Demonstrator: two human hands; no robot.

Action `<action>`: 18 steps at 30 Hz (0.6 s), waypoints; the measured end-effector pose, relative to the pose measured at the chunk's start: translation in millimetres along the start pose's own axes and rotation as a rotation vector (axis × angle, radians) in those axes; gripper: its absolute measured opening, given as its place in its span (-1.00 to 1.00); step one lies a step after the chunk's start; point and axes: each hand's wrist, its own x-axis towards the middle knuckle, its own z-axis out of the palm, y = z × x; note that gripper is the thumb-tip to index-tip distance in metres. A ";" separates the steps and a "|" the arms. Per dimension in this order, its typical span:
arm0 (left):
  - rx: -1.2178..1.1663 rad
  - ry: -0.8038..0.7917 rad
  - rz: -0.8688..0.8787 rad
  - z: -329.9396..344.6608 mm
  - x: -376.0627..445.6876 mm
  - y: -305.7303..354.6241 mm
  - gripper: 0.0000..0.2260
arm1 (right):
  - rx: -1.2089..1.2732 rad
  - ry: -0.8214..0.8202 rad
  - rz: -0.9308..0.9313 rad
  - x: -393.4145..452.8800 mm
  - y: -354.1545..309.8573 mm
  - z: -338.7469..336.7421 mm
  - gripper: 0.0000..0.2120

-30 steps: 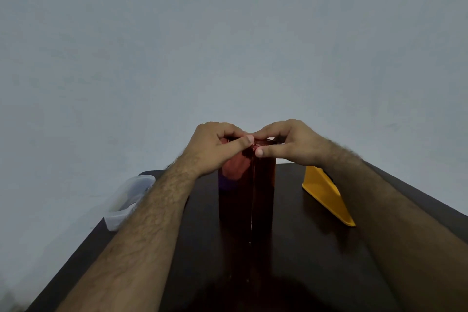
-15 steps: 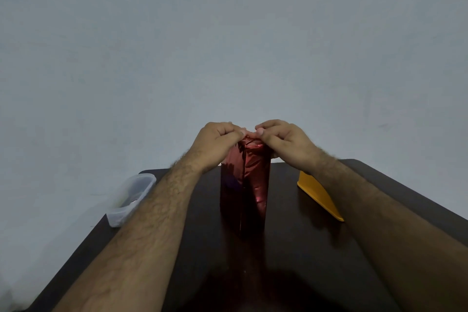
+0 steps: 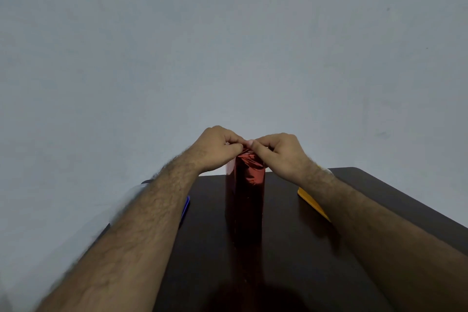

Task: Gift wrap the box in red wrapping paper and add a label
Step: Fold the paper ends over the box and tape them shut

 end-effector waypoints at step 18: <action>-0.091 0.006 -0.132 -2.5 -3.5 3.5 -0.90 | -0.702 0.170 0.523 -30.9 75.2 -66.6 -0.68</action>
